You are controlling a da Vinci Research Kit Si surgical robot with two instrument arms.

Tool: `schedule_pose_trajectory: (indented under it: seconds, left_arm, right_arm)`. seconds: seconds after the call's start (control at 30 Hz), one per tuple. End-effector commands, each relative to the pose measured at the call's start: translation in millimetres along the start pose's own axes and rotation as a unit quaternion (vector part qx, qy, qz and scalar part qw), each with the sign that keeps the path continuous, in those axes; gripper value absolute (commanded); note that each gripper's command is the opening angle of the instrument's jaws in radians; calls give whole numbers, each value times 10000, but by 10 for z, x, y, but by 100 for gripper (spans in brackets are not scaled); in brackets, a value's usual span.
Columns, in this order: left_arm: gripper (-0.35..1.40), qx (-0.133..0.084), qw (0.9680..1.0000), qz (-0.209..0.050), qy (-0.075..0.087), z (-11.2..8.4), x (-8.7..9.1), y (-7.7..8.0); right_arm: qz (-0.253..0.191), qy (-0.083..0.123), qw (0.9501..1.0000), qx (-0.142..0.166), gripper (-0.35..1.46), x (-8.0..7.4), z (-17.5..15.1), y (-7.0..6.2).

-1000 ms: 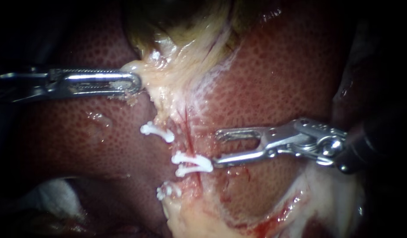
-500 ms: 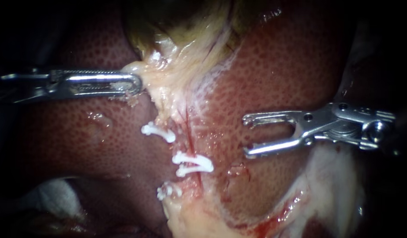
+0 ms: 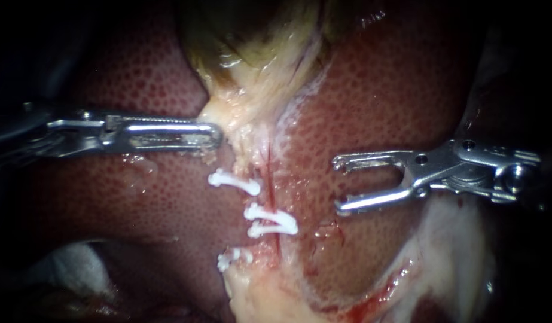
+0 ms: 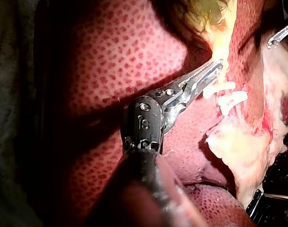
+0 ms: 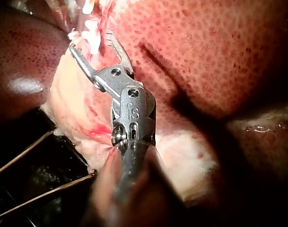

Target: Going back second clip right tube

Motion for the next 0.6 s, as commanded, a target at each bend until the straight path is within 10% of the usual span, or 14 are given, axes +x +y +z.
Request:
schedule_pose_trajectory:
  seconds: [0.03,0.6]
  left_arm:
    - [-35,5,10000,-4,-19,6,0,-2]
    - [-35,6,10000,4,-35,12,0,-4]
  right_arm:
    - [1,-1,10000,0,49,0,0,0]
    - [0,-1,10000,4,49,0,0,-1]
